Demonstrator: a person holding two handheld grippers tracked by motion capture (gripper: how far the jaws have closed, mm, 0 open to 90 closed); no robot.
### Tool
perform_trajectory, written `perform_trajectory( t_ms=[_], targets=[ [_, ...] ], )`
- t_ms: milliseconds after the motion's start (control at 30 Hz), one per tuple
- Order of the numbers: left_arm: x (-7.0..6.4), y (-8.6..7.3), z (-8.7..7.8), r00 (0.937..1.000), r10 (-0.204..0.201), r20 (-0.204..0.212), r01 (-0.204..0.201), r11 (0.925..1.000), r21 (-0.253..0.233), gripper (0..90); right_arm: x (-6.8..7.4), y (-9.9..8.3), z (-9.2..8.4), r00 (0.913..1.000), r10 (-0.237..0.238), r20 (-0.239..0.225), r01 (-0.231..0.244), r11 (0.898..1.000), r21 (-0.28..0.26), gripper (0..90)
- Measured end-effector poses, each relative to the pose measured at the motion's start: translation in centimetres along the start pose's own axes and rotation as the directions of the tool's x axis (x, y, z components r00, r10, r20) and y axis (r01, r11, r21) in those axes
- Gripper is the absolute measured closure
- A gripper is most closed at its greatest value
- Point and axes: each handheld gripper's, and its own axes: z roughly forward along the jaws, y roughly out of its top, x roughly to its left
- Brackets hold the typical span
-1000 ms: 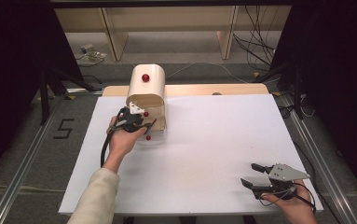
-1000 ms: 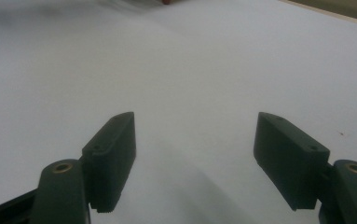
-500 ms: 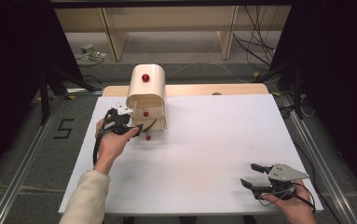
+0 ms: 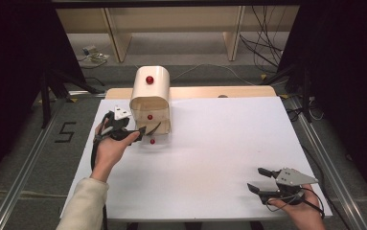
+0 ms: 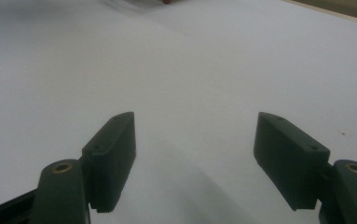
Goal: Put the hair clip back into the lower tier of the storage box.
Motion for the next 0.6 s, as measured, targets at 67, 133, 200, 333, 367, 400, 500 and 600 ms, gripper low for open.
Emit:
perform_trajectory(
  t_ms=[67, 133, 200, 333, 367, 400, 500, 600],
  targets=[
    [-0.1, -0.1, -0.2, 0.9997, 0.023, 0.005, -0.023, 0.9997, 0.0, 27.7, 0.0, 0.0, 0.0, 1.0, 0.0, 0.0, 0.0, 1.0, 0.002, 30.4],
    [-0.1, -0.3, -0.5, 0.9995, 0.02, 0.023, -0.02, 0.9998, -0.008, 26.3, 0.0, 0.0, 0.0, 1.0, -0.004, -0.001, 0.004, 1.0, 0.0, 30.4],
    [-0.1, -0.6, -0.8, 0.999, 0.009, 0.043, -0.008, 0.9995, -0.031, 24.9, 0.0, 0.0, 0.0, 1.0, -0.005, 0.0, 0.005, 1.0, -0.001, 30.4],
    [-0.3, -1.1, -1.4, 0.9976, 0.025, 0.064, -0.021, 0.9983, -0.054, 23.9, 0.0, 0.0, 0.0, 1.0, -0.003, 0.0, 0.003, 1.0, 0.002, 30.4],
    [-0.4, -1.3, -1.5, 0.9972, 0.024, 0.071, -0.02, 0.998, -0.06, 23.4, 0.0, 0.0, 0.0, 1.0, -0.005, -0.001, 0.005, 1.0, 0.002, 30.4],
    [-0.5, -1.4, -1.7, 0.9963, 0.034, 0.079, -0.03, 0.9977, -0.061, 23.0, 0.0, 0.0, 0.1, 1.0, -0.005, -0.003, 0.005, 1.0, 0.0, 30.4],
    [-0.9, -1.8, -1.9, 0.9944, 0.047, 0.095, -0.041, 0.997, -0.065, 23.4, 0.0, 0.0, 0.0, 1.0, -0.004, -0.003, 0.004, 1.0, -0.001, 30.4],
    [-1.3, -2.4, -2.2, 0.9928, 0.064, 0.101, -0.056, 0.9954, -0.078, 24.7, 0.0, 0.0, 0.0, 1.0, -0.006, -0.001, 0.006, 1.0, 0.002, 30.4]
  ],
)
